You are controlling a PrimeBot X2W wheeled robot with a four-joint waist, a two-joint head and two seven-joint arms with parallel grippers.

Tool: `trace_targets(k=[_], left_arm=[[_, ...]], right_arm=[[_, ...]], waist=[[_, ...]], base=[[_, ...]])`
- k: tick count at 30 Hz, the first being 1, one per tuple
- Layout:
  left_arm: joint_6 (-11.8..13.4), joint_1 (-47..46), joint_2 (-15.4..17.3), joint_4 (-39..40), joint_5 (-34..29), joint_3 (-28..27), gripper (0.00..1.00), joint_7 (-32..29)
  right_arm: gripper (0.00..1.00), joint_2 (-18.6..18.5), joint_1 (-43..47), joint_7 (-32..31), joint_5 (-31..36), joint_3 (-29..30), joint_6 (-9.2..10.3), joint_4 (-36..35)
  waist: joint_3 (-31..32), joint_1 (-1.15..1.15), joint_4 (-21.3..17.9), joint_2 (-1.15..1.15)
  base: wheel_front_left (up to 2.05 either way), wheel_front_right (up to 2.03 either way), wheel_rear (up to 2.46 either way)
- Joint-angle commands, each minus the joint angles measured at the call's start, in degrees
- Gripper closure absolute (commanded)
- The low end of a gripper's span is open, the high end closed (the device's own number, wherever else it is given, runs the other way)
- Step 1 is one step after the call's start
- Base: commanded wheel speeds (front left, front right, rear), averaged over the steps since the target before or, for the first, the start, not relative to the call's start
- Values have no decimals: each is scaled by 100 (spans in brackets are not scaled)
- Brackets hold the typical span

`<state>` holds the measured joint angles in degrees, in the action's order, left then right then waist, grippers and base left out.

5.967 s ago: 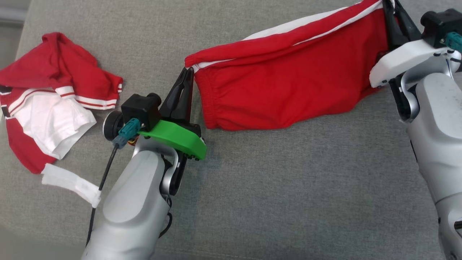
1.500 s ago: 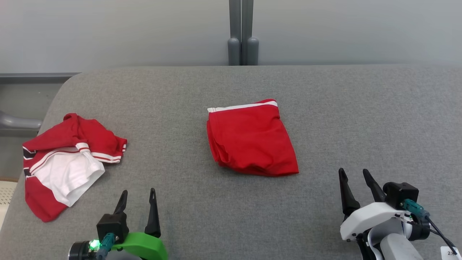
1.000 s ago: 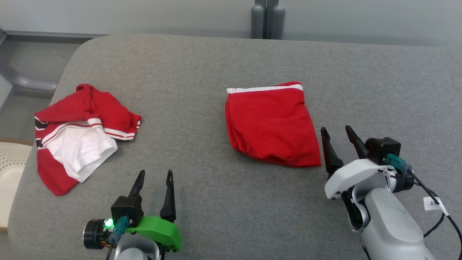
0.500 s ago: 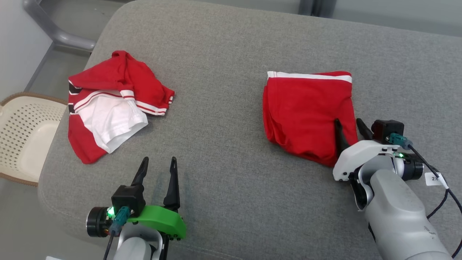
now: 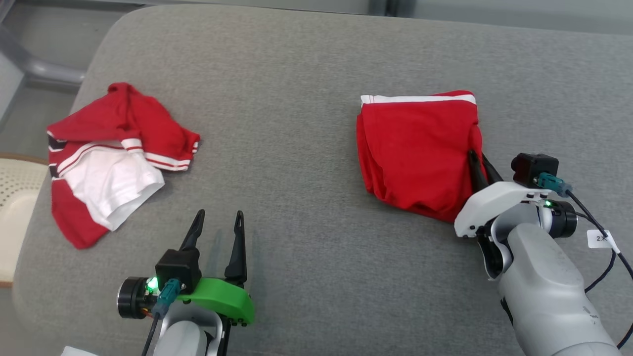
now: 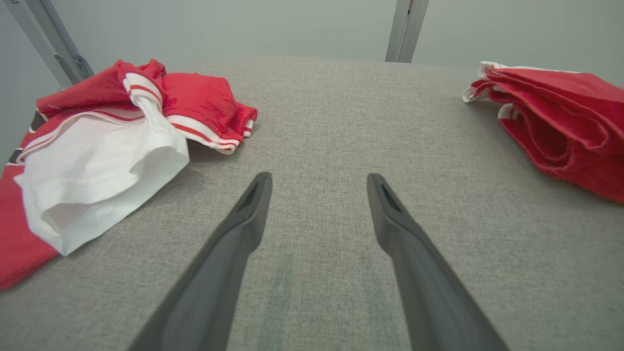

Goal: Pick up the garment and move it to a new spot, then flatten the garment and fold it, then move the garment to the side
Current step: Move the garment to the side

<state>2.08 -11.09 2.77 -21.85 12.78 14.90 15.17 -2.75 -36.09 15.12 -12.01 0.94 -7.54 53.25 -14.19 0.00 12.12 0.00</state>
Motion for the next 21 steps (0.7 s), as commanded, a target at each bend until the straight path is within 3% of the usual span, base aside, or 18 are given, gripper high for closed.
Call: trace_targets(k=[1,12,17,21], left_arm=[[-21,-78,23,15,-107,-2,0,-5],[-217,-133,27,-65,-285,7,0,-5],[-312,-178,27,-83,-410,16,0,-5],[-442,-207,28,-98,-461,94,0,-5]], right_arm=[[100,-30,134,3,-61,-48,10,-49],[100,-18,597,4,-593,-567,10,-412],[100,-20,737,8,-592,-827,10,-544],[100,-15,823,8,-679,-981,10,-637]], waist=[[187,0,-650,0],[285,0,-2576,0],[262,0,-3256,0],[231,0,-3577,0]], base=[[0,0,0],[0,0,0],[0,0,0],[0,0,0]])
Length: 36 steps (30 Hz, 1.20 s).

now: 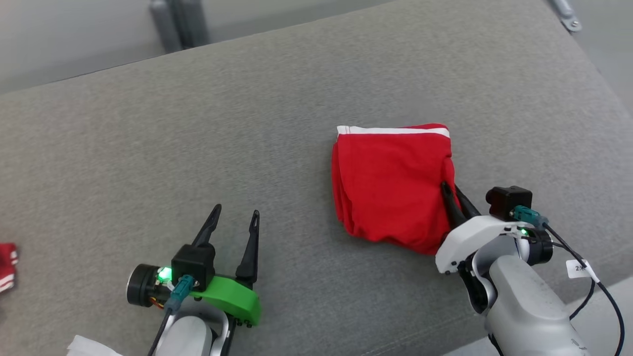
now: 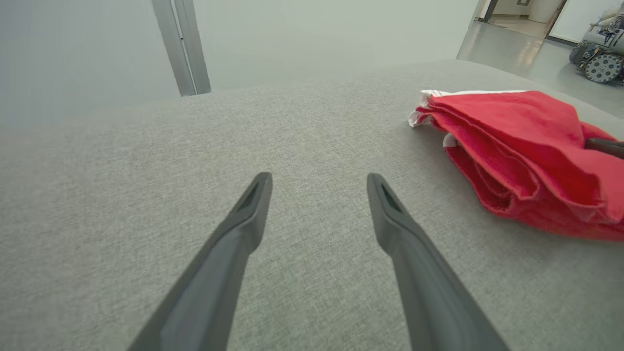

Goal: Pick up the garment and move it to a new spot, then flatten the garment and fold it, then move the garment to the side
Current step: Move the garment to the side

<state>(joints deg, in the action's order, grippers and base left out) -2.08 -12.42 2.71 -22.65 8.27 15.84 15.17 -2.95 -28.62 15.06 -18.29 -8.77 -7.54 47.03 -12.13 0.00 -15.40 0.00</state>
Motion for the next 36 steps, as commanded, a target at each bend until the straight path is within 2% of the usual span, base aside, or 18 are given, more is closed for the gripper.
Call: trace_targets(k=[1,6,9,17,21,28,36], left_arm=[[-52,-96,35,-17,-20,24,0,-5],[-102,-103,37,-6,-84,55,0,-5],[-157,-119,37,-41,-139,54,0,-5],[-242,-309,47,-41,-389,3,0,-5],[-289,-402,47,16,-457,1,0,-5],[-305,-489,47,99,-541,-96,0,-5],[-341,-514,39,111,-573,-117,0,-5]], right_arm=[[100,3,91,15,-54,-46,10,-33],[100,4,-9,15,169,-36,10,-61],[100,5,-153,15,330,68,10,-7],[100,-219,-779,15,1166,807,9,394],[100,-517,-1135,15,1518,1284,10,552],[100,-1270,-1640,15,2362,2731,10,1067],[100,-1697,-1786,15,3428,4463,10,932]], waist=[[11,0,-885,0],[-86,0,-984,0],[-194,0,-901,0],[-573,0,-290,0],[-784,0,99,0],[-1023,0,607,0],[-1072,0,776,0]], base=[[0,0,0],[0,0,0],[0,0,0],[0,0,0],[0,0,0],[0,0,0],[0,0,0]])
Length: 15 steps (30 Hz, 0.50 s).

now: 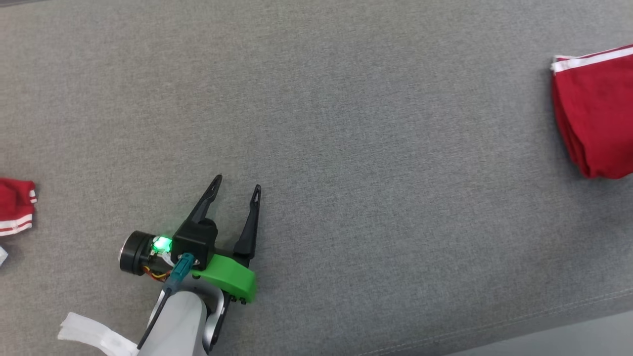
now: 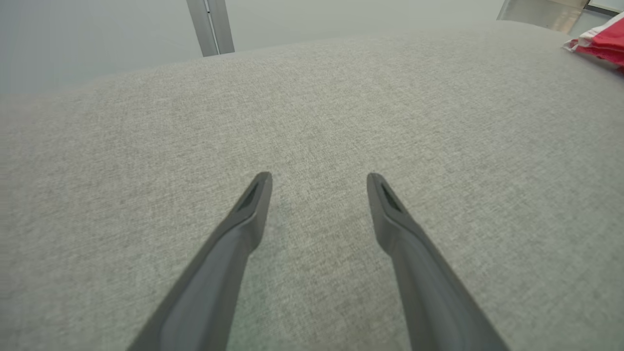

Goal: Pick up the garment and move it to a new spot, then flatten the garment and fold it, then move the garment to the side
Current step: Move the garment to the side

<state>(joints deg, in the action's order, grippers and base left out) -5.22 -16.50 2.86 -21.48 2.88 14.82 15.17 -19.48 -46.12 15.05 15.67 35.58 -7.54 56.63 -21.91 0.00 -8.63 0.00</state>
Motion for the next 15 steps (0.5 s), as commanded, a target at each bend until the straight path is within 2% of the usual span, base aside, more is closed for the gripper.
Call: trace_targets(k=[1,2,3,5,8,11,15], left_arm=[[-23,-112,24,-20,-42,-20,0,-5],[-28,-119,23,-28,-52,-23,0,-5],[-29,-124,23,-38,-56,-31,0,-5],[-34,-128,23,-49,-68,-46,0,-5],[-29,-121,22,-58,-50,-71,0,-5],[8,-85,20,-58,-31,-99,0,-5],[98,-3,18,-37,7,-168,0,-5]], right_arm=[[82,-42,-43,17,141,237,10,-67],[63,-40,-56,17,236,420,10,-139],[0,-19,-63,17,383,594,10,-228],[0,91,-112,17,551,886,10,-361],[0,278,-159,17,643,937,10,-697],[0,513,-173,17,394,600,10,-1062],[0,950,170,17,-83,-134,10,-1600]], waist=[[-92,0,100,0],[-90,0,98,0],[-84,0,96,0],[-68,0,87,0],[-38,0,72,0],[30,0,67,0],[160,0,118,0]], base=[[0,0,0],[0,0,0],[0,0,0],[0,0,0],[0,0,0],[0,0,0],[0,0,0]])
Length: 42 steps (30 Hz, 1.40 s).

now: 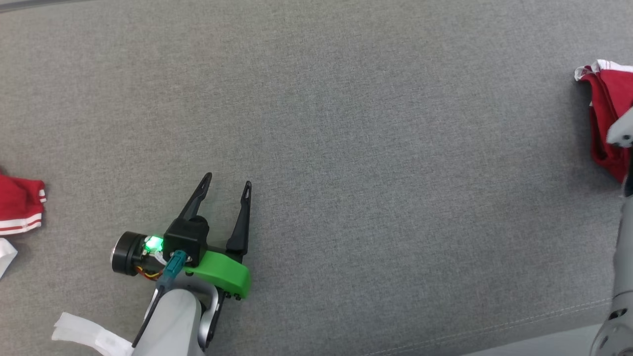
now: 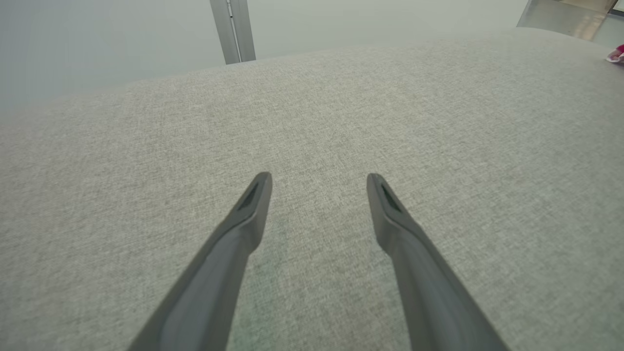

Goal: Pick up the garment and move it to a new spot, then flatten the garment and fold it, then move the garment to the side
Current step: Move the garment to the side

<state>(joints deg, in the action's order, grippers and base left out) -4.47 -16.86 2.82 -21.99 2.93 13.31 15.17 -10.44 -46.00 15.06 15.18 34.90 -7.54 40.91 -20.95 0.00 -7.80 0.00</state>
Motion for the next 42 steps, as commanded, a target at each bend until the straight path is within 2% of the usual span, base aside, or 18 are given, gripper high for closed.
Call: trace_targets(k=[1,4,8,17,22,28,42], left_arm=[[47,52,21,22,9,-33,0,-5],[114,108,19,49,59,-77,0,-6],[183,243,18,64,162,-127,0,-6],[396,494,18,62,314,-298,0,-6],[514,634,17,100,401,-440,0,-6],[573,828,17,77,476,-541,0,-6],[590,1188,18,91,451,-809,0,-6]], right_arm=[[0,144,241,15,-174,-222,10,-189],[0,437,573,15,-771,-800,9,-643],[0,618,1232,15,-1346,-1487,10,-1045],[0,719,2077,15,-1731,-2274,10,-1214],[0,742,2423,15,-1851,-2549,10,-1292],[0,749,2803,15,-2326,-2593,9,-1299],[0,747,3142,15,-2496,-2989,9,-1222]], waist=[[98,0,56,0],[229,0,155,0],[439,0,339,0],[775,0,755,0],[993,0,921,0],[1368,0,1115,0],[1812,0,1169,0]], base=[[0,0,0],[0,0,0],[0,0,0],[0,0,0],[0,0,0],[0,0,0],[0,0,0]])
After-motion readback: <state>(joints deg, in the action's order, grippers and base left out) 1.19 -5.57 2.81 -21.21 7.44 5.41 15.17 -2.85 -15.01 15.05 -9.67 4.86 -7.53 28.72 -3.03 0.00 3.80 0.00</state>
